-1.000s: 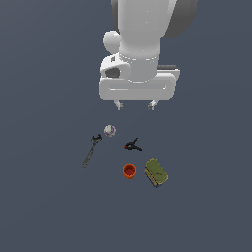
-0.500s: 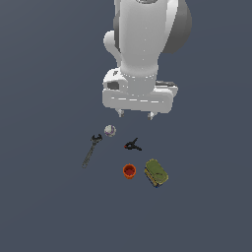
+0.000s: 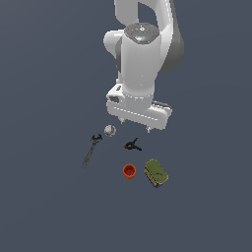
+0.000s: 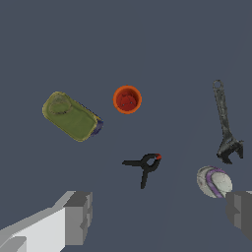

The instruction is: Pick up a designated object from a clutter of objects.

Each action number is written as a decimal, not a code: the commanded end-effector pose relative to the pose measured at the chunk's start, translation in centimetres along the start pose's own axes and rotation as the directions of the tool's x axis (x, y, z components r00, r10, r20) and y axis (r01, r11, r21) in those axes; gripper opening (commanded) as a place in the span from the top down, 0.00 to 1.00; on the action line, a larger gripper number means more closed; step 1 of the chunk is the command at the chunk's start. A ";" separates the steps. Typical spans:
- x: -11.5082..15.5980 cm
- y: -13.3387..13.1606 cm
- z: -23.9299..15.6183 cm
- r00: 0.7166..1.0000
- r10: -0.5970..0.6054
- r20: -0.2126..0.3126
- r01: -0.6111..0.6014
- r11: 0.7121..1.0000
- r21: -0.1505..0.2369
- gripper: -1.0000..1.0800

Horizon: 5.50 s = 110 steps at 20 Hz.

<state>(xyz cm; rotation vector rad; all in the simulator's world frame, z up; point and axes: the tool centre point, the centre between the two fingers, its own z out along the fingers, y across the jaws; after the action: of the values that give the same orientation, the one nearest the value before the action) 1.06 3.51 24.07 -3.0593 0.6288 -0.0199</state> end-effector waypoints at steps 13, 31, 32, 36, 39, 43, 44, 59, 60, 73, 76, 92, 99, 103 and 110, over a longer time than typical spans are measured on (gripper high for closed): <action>-1.1 0.4 7.6 0.928 0.372 0.006 -0.372 0.928 -0.004 0.04; -3.7 2.0 15.7 0.679 0.734 -0.005 -0.734 0.679 -0.017 0.04; -3.8 2.0 16.0 0.667 0.745 -0.006 -0.745 0.666 -0.017 0.04; -4.2 2.3 16.9 0.626 0.780 -0.009 -0.780 0.626 -0.019 0.04; -4.4 2.4 17.3 0.605 0.796 -0.010 -0.796 0.605 -0.019 0.04; -4.5 2.5 17.6 0.592 0.806 -0.011 -0.806 0.592 -0.019 0.04; -4.5 2.5 17.6 0.592 0.806 -0.011 -0.806 0.592 -0.019 0.04; -4.7 2.6 22.0 0.592 0.806 -0.011 -0.806 0.592 -0.019 0.04; -4.6 2.7 22.2 0.592 0.806 -0.011 -0.806 0.591 -0.019 0.04; -4.6 2.6 22.6 0.592 0.806 -0.011 -0.806 0.591 -0.019 1.00; -4.6 2.6 22.6 0.592 0.806 -0.011 -0.806 0.591 -0.019 1.00; -6.0 -0.9 15.4 0.591 0.806 -0.011 -0.807 0.591 -0.019 1.00; -7.3 -4.2 8.7 0.591 0.807 -0.013 -0.807 0.591 -0.019 1.00; -8.0 -6.2 4.7 0.591 0.807 -0.014 -0.807 0.590 -0.019 1.00; -9.2 -9.6 -2.1 0.591 0.807 -0.015 -0.807 0.590 -0.019 1.00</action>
<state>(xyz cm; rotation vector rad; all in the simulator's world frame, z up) -3.58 15.18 24.77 -2.4593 1.9562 -0.0043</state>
